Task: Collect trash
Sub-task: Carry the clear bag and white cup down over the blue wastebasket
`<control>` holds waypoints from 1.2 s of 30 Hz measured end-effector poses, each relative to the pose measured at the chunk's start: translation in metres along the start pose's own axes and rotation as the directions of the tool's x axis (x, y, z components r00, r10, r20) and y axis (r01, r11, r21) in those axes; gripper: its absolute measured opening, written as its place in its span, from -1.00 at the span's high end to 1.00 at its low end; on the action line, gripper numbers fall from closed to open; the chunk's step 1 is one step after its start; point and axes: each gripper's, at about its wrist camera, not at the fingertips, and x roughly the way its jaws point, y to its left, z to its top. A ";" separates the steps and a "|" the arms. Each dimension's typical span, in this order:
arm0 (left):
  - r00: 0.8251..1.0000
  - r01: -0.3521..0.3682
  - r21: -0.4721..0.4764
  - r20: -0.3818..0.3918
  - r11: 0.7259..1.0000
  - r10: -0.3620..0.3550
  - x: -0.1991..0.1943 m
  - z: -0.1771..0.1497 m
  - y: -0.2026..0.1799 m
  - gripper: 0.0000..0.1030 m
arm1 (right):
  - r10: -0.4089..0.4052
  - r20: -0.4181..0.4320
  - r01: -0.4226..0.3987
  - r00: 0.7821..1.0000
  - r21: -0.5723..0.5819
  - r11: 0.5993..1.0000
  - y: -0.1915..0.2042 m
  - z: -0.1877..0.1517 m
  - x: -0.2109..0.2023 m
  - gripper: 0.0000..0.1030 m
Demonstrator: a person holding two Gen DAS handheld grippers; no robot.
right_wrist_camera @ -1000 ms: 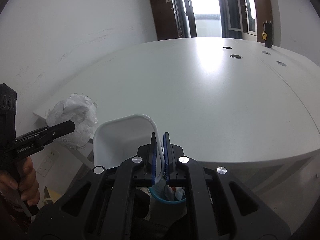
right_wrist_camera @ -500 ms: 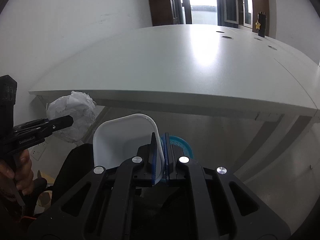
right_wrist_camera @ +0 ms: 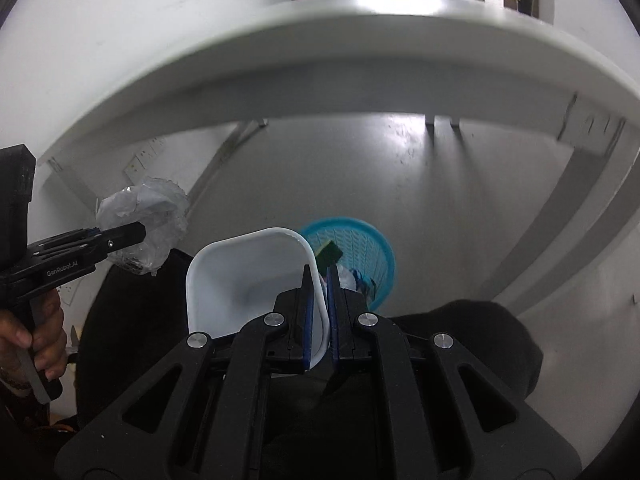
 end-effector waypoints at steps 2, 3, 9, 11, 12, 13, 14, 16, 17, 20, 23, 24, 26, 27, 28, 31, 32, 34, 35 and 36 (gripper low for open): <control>1.000 -0.011 0.012 -0.020 1.000 0.011 0.019 0.002 0.001 0.53 | -0.010 -0.036 0.010 0.999 0.003 1.000 -0.003 -0.004 0.019 0.89; 0.999 -0.015 0.011 -0.032 1.000 0.016 0.029 0.003 0.001 0.53 | -0.010 -0.055 0.011 0.998 0.008 1.000 -0.006 -0.005 0.030 0.88; 0.993 -0.022 -0.023 -0.118 1.000 0.019 0.081 0.008 0.006 0.53 | -0.046 -0.106 0.044 0.993 -0.024 0.999 -0.007 0.005 0.077 0.88; 0.987 -0.035 -0.041 -0.161 0.999 0.028 0.098 0.009 0.010 0.53 | -0.055 -0.132 0.051 0.990 -0.031 0.998 -0.008 0.009 0.095 0.89; 0.984 -0.039 -0.047 -0.178 0.998 0.030 0.105 0.012 0.010 0.53 | -0.050 -0.152 0.047 0.987 -0.023 0.999 -0.009 0.010 0.106 0.89; 0.980 -0.042 -0.054 -0.194 0.998 0.030 0.113 0.013 0.013 0.53 | -0.040 -0.170 0.038 0.985 -0.011 0.999 -0.013 0.013 0.114 0.89; 0.978 -0.043 -0.059 -0.206 0.997 0.030 0.119 0.015 0.015 0.53 | -0.027 -0.187 0.028 0.982 0.003 1.000 -0.016 0.016 0.123 0.88; 0.972 -0.042 -0.071 -0.233 0.997 0.024 0.134 0.019 0.018 0.53 | -0.024 -0.213 0.025 0.977 0.003 1.000 -0.017 0.018 0.140 0.89; 0.968 -0.034 -0.086 -0.250 0.996 0.012 0.143 0.022 0.021 0.53 | -0.029 -0.227 0.030 0.973 0.000 1.000 -0.017 0.019 0.149 0.88; 0.957 -0.013 -0.126 -0.288 0.992 -0.024 0.162 0.028 0.026 0.53 | -0.032 -0.267 0.037 0.963 0.014 0.999 -0.022 0.026 0.177 0.89; 0.962 -0.020 -0.136 -0.273 0.991 -0.018 0.178 0.034 0.028 0.53 | -0.044 -0.294 0.056 0.955 0.035 0.998 -0.027 0.032 0.206 0.89; 0.963 -0.029 -0.136 -0.271 0.990 -0.009 0.184 0.036 0.029 0.53 | -0.045 -0.300 0.059 0.953 0.038 0.998 -0.029 0.036 0.216 0.88; 0.958 -0.041 -0.155 -0.287 0.987 -0.006 0.201 0.039 0.030 0.53 | -0.050 -0.316 0.068 0.947 0.045 0.997 -0.034 0.038 0.238 0.89; 0.954 -0.049 -0.167 -0.300 0.985 -0.004 0.208 0.040 0.031 0.53 | -0.043 -0.322 0.063 0.946 0.051 0.997 -0.035 0.039 0.246 0.88; 0.950 -0.058 -0.178 -0.313 0.982 -0.001 0.214 0.042 0.033 0.53 | -0.034 -0.326 0.057 0.945 0.060 0.997 -0.036 0.040 0.253 0.89; 0.937 -0.081 -0.197 -0.349 0.977 0.007 0.229 0.046 0.035 0.53 | -0.029 -0.345 0.051 0.938 0.056 0.997 -0.038 0.040 0.268 0.89; 0.935 -0.087 -0.197 -0.355 0.977 0.011 0.233 0.047 0.036 0.53 | -0.033 -0.357 0.056 0.933 0.053 0.997 -0.038 0.040 0.271 0.89; 0.930 -0.106 -0.197 -0.366 0.975 0.027 0.240 0.049 0.037 0.53 | -0.033 -0.386 0.062 0.922 0.062 0.996 -0.041 0.039 0.281 0.88; 0.929 -0.116 -0.198 -0.368 0.973 0.036 0.242 0.050 0.039 0.53 | -0.029 -0.395 0.062 0.918 0.070 0.996 -0.043 0.039 0.285 0.88; 0.928 -0.125 -0.201 -0.371 0.972 0.042 0.246 0.052 0.039 0.53 | -0.022 -0.404 0.060 0.914 0.082 0.995 -0.045 0.039 0.291 0.88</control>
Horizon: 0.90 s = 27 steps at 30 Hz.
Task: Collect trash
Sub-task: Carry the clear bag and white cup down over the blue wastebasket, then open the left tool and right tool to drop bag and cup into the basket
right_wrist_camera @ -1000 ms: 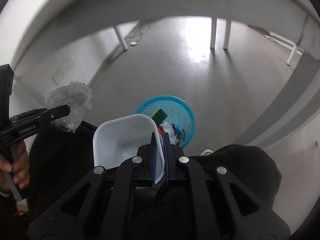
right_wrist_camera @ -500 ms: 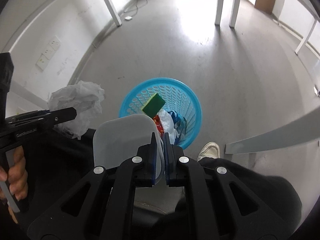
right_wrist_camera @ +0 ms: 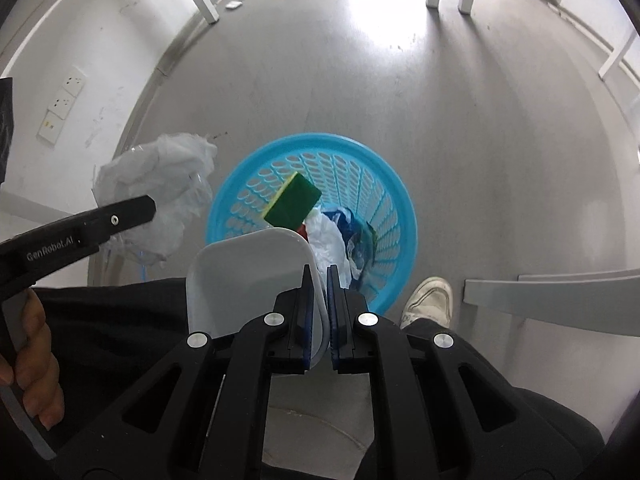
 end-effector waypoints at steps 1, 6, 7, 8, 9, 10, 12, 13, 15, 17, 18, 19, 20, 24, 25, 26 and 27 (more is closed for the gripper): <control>1.000 -0.003 -0.006 -0.002 1.000 0.003 0.002 0.002 0.000 0.53 | 0.006 -0.002 -0.006 1.000 0.010 1.000 -0.001 0.002 0.004 0.88; 1.000 0.008 -0.038 0.024 0.999 -0.008 0.006 0.014 0.000 0.16 | 0.038 -0.007 -0.038 0.999 0.052 0.998 -0.004 0.005 0.015 0.78; 0.999 0.019 -0.048 0.044 0.999 -0.017 0.004 0.016 0.001 -0.07 | 0.047 -0.002 -0.047 0.999 0.060 0.997 -0.005 0.006 0.014 0.53; 0.998 0.026 -0.054 0.060 0.998 -0.023 0.003 0.018 0.002 -0.04 | 0.062 0.010 -0.062 0.998 0.069 0.996 -0.007 0.006 0.013 0.31; 0.997 0.036 -0.055 0.075 0.998 -0.032 -0.001 0.018 0.002 -0.04 | 0.076 0.026 -0.078 0.997 0.074 0.994 -0.009 0.006 0.010 0.28; 0.996 0.049 -0.054 0.078 0.997 -0.044 -0.002 0.018 0.003 -0.04 | 0.076 0.032 -0.078 0.997 0.075 0.994 -0.010 0.006 0.009 0.28; 0.995 0.068 -0.052 0.073 0.996 -0.064 -0.004 0.014 0.002 -0.04 | 0.077 0.027 -0.079 0.997 0.087 0.993 -0.011 0.006 0.009 0.28; 0.995 0.070 -0.052 0.072 0.996 -0.066 -0.006 0.012 0.003 -0.03 | 0.081 0.026 -0.083 0.996 0.092 0.992 -0.012 0.005 0.009 0.28; 0.996 0.064 -0.052 0.068 0.997 -0.061 -0.010 0.007 0.005 -0.03 | 0.087 0.040 -0.090 0.995 0.088 0.992 -0.010 0.003 0.003 0.28; 0.997 0.057 -0.069 0.064 0.996 -0.053 -0.016 0.001 0.012 -0.03 | 0.081 0.055 -0.084 0.995 0.069 0.994 -0.008 0.000 -0.003 0.28; 0.997 0.059 -0.077 0.062 0.995 -0.054 -0.020 0.000 0.014 -0.03 | 0.077 0.061 -0.081 0.995 0.061 0.995 -0.006 -0.002 -0.006 0.28; 0.997 0.063 -0.084 0.059 0.994 -0.058 -0.024 -0.004 0.017 -0.03 | 0.075 0.067 -0.079 0.995 0.054 0.995 -0.006 -0.004 -0.011 0.28; 0.996 0.071 -0.086 0.058 0.994 -0.067 -0.027 -0.007 0.019 -0.03 | 0.064 0.080 -0.068 0.995 0.048 0.997 -0.004 -0.006 -0.018 0.28; 0.994 0.080 -0.025 0.073 0.997 -0.078 -0.050 -0.021 0.018 -0.08 | 0.059 0.105 -0.062 0.993 0.025 0.998 -0.001 -0.016 -0.046 0.28; 0.994 0.071 0.006 0.079 0.997 -0.071 -0.056 -0.026 0.015 -0.14 | 0.060 0.106 -0.062 0.993 0.018 0.998 -0.002 -0.020 -0.051 0.27; 0.994 0.058 0.034 0.087 0.998 -0.060 -0.060 -0.029 0.011 -0.18 | 0.057 0.109 -0.058 0.992 0.010 0.998 -0.002 -0.024 -0.057 0.23; 0.994 0.047 0.054 0.096 0.997 -0.052 -0.063 -0.033 0.007 -0.18 | 0.059 0.114 -0.060 0.992 0.003 0.998 -0.001 -0.028 -0.062 0.19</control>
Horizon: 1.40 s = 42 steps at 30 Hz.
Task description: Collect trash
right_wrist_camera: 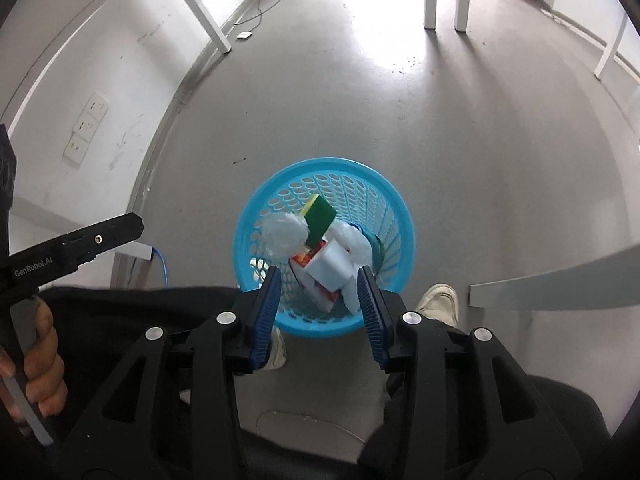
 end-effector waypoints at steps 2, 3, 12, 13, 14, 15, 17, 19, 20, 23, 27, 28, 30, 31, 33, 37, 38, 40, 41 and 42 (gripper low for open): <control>1.000 -0.013 0.048 0.011 0.999 0.013 -0.007 -0.007 -0.009 -0.19 | 0.007 0.006 -0.007 1.000 -0.020 1.000 0.003 -0.005 -0.011 0.11; 1.000 -0.015 0.064 0.016 0.998 0.014 -0.011 -0.011 -0.012 -0.20 | 0.004 0.010 -0.004 1.000 -0.038 0.999 0.005 -0.007 -0.017 0.11; 0.999 0.006 0.076 0.048 0.997 -0.010 -0.045 -0.036 -0.006 -0.43 | -0.014 0.051 0.019 0.999 -0.107 0.994 0.010 -0.033 -0.062 -0.11; 0.999 -0.005 0.084 0.053 0.996 0.001 -0.047 -0.039 -0.006 -0.47 | -0.019 0.056 0.025 0.998 -0.113 0.993 0.011 -0.037 -0.066 -0.16; 0.998 -0.018 0.096 0.061 0.995 0.013 -0.050 -0.043 -0.008 -0.50 | -0.024 0.062 0.031 0.998 -0.118 0.993 0.012 -0.040 -0.071 -0.20; 0.997 -0.028 0.104 0.068 0.994 0.021 -0.052 -0.046 -0.011 -0.52 | -0.027 0.068 0.035 0.997 -0.126 0.991 0.013 -0.044 -0.075 -0.22; 0.996 -0.042 0.122 0.084 0.992 0.032 -0.057 -0.053 -0.015 -0.64 | -0.030 0.079 0.041 0.996 -0.139 0.989 0.015 -0.050 -0.083 -0.34; 0.994 -0.050 0.134 0.106 0.990 0.036 -0.062 -0.061 -0.017 -0.80 | -0.030 0.088 0.043 0.996 -0.150 0.988 0.017 -0.057 -0.090 -0.36; 0.993 -0.053 0.136 0.115 0.989 0.038 -0.064 -0.066 -0.018 -0.88 | -0.030 0.088 0.043 0.996 -0.154 0.987 0.018 -0.061 -0.093 -0.42; 0.994 -0.050 0.159 0.103 0.986 0.034 -0.063 -0.075 -0.022 -0.89 | -0.011 0.086 0.025 0.996 -0.155 0.988 0.017 -0.068 -0.097 -0.64; 0.995 -0.073 0.186 0.086 0.980 0.057 -0.060 -0.076 -0.027 -0.89 | 0.004 0.077 0.008 0.997 -0.161 0.987 0.018 -0.068 -0.094 -0.75; 0.995 -0.073 0.181 0.084 0.981 0.058 -0.060 -0.076 -0.026 -0.89 | 0.004 0.071 0.008 0.997 -0.161 0.987 0.018 -0.068 -0.093 -0.77; 0.994 -0.075 0.178 0.090 0.981 0.059 -0.060 -0.075 -0.025 -0.89 | 0.015 0.069 -0.004 0.997 -0.160 0.987 0.018 -0.067 -0.093 -0.83; 0.994 -0.072 0.177 0.090 0.982 0.057 -0.060 -0.075 -0.025 -0.89 | 0.018 0.069 -0.007 0.997 -0.160 0.987 0.019 -0.067 -0.093 -0.83; 0.995 -0.064 0.174 0.087 0.983 0.049 -0.058 -0.075 -0.025 -0.89 | 0.024 0.062 -0.014 0.998 -0.159 0.987 0.019 -0.067 -0.091 -0.83; 0.997 -0.043 0.176 0.073 0.983 0.030 -0.055 -0.076 -0.028 -0.89 | 0.031 0.053 -0.022 0.998 -0.154 0.988 0.020 -0.067 -0.090 -0.83; 0.997 -0.045 0.178 0.072 0.983 0.033 -0.055 -0.076 -0.029 -0.89 | 0.032 0.052 -0.024 0.998 -0.153 0.988 0.020 -0.067 -0.090 -0.83; 0.997 -0.048 0.186 0.071 0.981 0.035 -0.055 -0.076 -0.031 -0.89 | 0.035 0.050 -0.027 0.998 -0.153 0.988 0.020 -0.067 -0.089 -0.83; 0.997 -0.049 0.188 0.071 0.981 0.036 -0.055 -0.077 -0.032 -0.89 | 0.036 0.047 -0.029 0.998 -0.154 0.988 0.021 -0.067 -0.089 -0.83; 0.997 -0.050 0.189 0.071 0.981 0.037 -0.054 -0.076 -0.032 -0.89 | 0.038 0.046 -0.030 0.998 -0.155 0.987 0.021 -0.067 -0.089 -0.83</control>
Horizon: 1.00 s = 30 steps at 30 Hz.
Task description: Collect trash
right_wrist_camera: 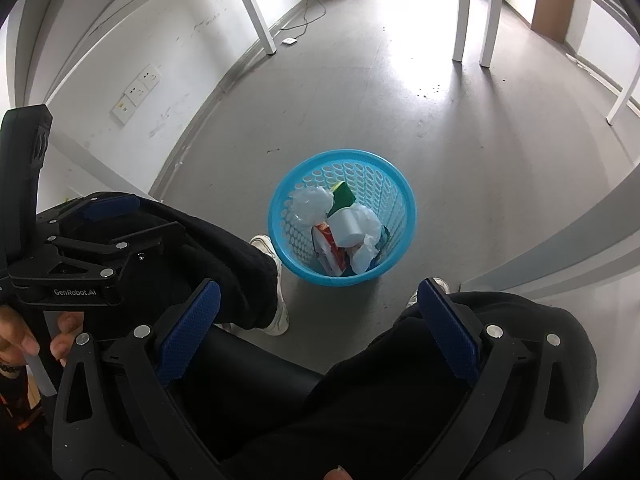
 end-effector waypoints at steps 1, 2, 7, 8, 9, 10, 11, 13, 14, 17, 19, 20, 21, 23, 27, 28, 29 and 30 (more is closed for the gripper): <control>1.000 0.000 0.002 -0.001 1.000 0.000 0.000 0.000 -0.001 -0.89 | 0.001 -0.001 -0.001 1.000 -0.001 1.000 0.000 0.000 0.000 -0.83; 1.000 0.001 0.004 -0.004 1.000 -0.001 0.000 0.000 -0.001 -0.89 | 0.003 -0.002 -0.003 1.000 0.000 1.000 0.000 0.000 0.000 -0.83; 1.000 0.015 -0.004 -0.014 1.000 -0.015 0.002 0.001 -0.001 -0.89 | 0.022 -0.009 -0.022 1.000 0.017 1.000 -0.004 0.001 0.002 -0.83; 1.000 0.018 -0.005 -0.017 1.000 -0.018 0.002 0.002 0.000 -0.89 | 0.022 -0.010 -0.022 1.000 0.018 1.000 -0.004 0.001 0.002 -0.83; 1.000 0.019 -0.005 -0.018 1.000 -0.019 0.003 0.002 -0.001 -0.89 | 0.022 -0.011 -0.022 1.000 0.017 1.000 -0.004 0.002 0.003 -0.83; 1.000 0.021 -0.004 -0.020 1.000 -0.021 0.003 0.002 -0.001 -0.89 | 0.023 -0.012 -0.023 1.000 0.015 1.000 -0.004 0.002 0.003 -0.83; 1.000 0.022 -0.003 -0.023 1.000 -0.022 0.004 0.001 -0.002 -0.89 | 0.026 -0.014 -0.025 1.000 0.014 1.000 -0.004 0.003 0.003 -0.83; 0.999 0.021 0.003 -0.027 1.000 -0.021 0.006 0.001 -0.003 -0.89 | 0.031 -0.018 -0.030 0.999 0.015 0.999 -0.004 0.004 0.004 -0.83; 0.999 0.019 0.006 -0.030 1.000 -0.019 0.007 0.001 -0.004 -0.89 | 0.034 -0.021 -0.033 0.999 0.017 0.999 -0.004 0.004 0.005 -0.83; 0.999 0.025 0.006 -0.035 1.000 -0.025 0.007 0.001 -0.005 -0.89 | 0.044 -0.027 -0.043 0.999 0.024 0.999 -0.006 0.005 0.006 -0.83; 0.999 0.031 0.000 -0.044 1.000 -0.031 0.008 0.002 -0.005 -0.89 | 0.051 -0.030 -0.051 0.998 0.032 0.998 -0.008 0.006 0.008 -0.83; 0.998 0.035 -0.004 -0.045 0.999 -0.035 0.008 0.002 -0.005 -0.89 | 0.056 -0.032 -0.055 0.998 0.036 0.998 -0.009 0.006 0.008 -0.83; 0.998 0.035 -0.006 -0.044 0.999 -0.035 0.008 0.002 -0.004 -0.89 | 0.061 -0.034 -0.059 0.998 0.042 0.997 -0.010 0.006 0.009 -0.83; 0.998 0.034 -0.007 -0.044 0.999 -0.035 0.008 0.003 -0.004 -0.89 | 0.067 -0.038 -0.065 0.997 0.051 0.997 -0.011 0.006 0.010 -0.83; 0.998 0.034 -0.004 -0.044 0.999 -0.034 0.008 0.003 -0.004 -0.89 | 0.076 -0.040 -0.073 0.996 0.063 0.995 -0.013 0.005 0.010 -0.83; 0.998 0.034 -0.004 -0.045 0.999 -0.034 0.008 0.003 -0.004 -0.89 | 0.077 -0.040 -0.074 0.996 0.064 0.995 -0.013 0.005 0.010 -0.83; 0.998 0.034 -0.004 -0.045 0.999 -0.034 0.009 0.003 -0.005 -0.89 | 0.076 -0.041 -0.074 0.996 0.065 0.995 -0.014 0.005 0.011 -0.83; 0.998 0.033 0.000 -0.046 0.999 -0.033 0.009 0.003 -0.005 -0.89 | 0.073 -0.042 -0.070 0.996 0.065 0.995 -0.013 0.005 0.011 -0.83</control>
